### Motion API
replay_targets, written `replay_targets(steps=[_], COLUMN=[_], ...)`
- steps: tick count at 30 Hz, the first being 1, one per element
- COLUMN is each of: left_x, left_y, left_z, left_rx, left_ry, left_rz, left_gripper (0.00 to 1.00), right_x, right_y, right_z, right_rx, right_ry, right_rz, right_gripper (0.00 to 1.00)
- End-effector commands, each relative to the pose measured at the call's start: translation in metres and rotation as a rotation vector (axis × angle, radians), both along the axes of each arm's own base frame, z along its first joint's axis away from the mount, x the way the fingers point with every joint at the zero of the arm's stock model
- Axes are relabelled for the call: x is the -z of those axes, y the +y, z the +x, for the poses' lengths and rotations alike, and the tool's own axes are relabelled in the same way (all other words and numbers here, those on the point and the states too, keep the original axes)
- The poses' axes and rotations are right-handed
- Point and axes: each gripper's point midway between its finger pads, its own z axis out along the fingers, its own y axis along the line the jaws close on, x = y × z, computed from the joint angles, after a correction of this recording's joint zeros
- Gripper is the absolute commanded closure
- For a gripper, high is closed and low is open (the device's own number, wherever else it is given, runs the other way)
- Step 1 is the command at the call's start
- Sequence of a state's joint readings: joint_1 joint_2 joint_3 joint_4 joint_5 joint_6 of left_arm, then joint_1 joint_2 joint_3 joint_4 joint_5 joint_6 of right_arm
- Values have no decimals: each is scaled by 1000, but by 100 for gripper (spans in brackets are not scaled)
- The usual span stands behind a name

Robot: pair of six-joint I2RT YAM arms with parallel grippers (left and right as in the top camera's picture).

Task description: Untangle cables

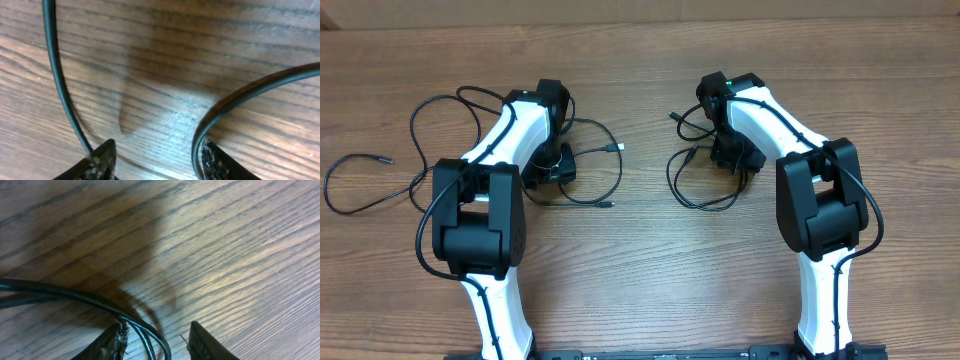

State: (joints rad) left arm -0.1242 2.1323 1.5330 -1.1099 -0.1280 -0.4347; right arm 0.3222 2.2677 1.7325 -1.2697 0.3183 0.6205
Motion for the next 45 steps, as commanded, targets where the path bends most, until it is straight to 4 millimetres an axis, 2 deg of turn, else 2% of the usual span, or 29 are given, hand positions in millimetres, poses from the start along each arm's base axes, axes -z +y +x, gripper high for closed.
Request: replay_targets(steps=[1, 4, 5, 6, 7, 9, 10, 11, 12, 15, 18, 23, 24, 27, 28, 33, 35, 37, 38, 42, 43, 45], left_x=[-10, -12, -13, -17, -18, -22, -23, -24, -24, -21, -21, -23, -23, -23, -23, -21, -15, -8, -6, 1, 2, 3], left_y=[-10, -28, -37, -55, -59, -69, -73, -78, -78, -64, -45, -43, -44, -57, -65, -74, -78, -86, -89, -95, -94, -93], left_z=[6, 3, 3, -1, -4, -10, -11, -10, -9, -15, -32, -40, -40, -40, -38, -39, -36, -32, -31, -34, -36, -39], left_rx=[-8, -22, -29, -47, -54, -68, -66, -37, -35, -248, -470, -576, -600, -680, -686, -651, -625, -598, -592, -649, -678, -704], left_ry=[10, 27, 30, 54, 68, 98, 102, 96, 91, 123, 160, 173, 172, 182, 186, 174, 145, 112, 104, 98, 104, 112], left_rz=[-69, -170, -223, -329, -354, -412, -438, -470, -468, -335, -135, -64, -63, -90, -122, -116, -108, -118, -123, -108, -99, -89], left_gripper=[37, 36, 54, 73, 73, 66, 66, 89, 96, 96, 96, 96, 96, 90, 79, 66, 51, 46, 46, 56, 58, 56], right_x=[16, 17, 17, 17, 17, 17, 17, 17, 17, 17, 17, 17, 17, 17, 18, 21, 22, 22, 22, 21, 19, 17], right_y=[10, 12, 12, 12, 12, 12, 12, 12, 12, 12, 12, 12, 12, 13, 13, 22, 27, 31, 33, 41, 45, 49], right_z=[-4, -4, -4, -4, -4, -4, -4, -4, -4, -4, -4, -4, -4, -2, 0, 10, 18, 32, 37, 62, 75, 85], right_rx=[14, 15, 15, 15, 15, 15, 15, 15, 15, 15, 15, 16, 15, 15, 15, 18, 17, 14, 12, 6, 2, 0], right_ry=[28, 29, 29, 28, 28, 28, 28, 28, 28, 28, 29, 29, 28, 21, 14, -27, -60, -115, -135, -241, -293, -336], right_rz=[60, 69, 69, 70, 70, 70, 70, 70, 70, 70, 70, 71, 71, 74, 76, 122, 144, 163, 170, 206, 223, 238], right_gripper=[56, 53, 51, 50, 50, 49, 49, 50, 49, 49, 42, 37, 32, 6, 0, 0, 0, 0, 0, 0, 0, 0])
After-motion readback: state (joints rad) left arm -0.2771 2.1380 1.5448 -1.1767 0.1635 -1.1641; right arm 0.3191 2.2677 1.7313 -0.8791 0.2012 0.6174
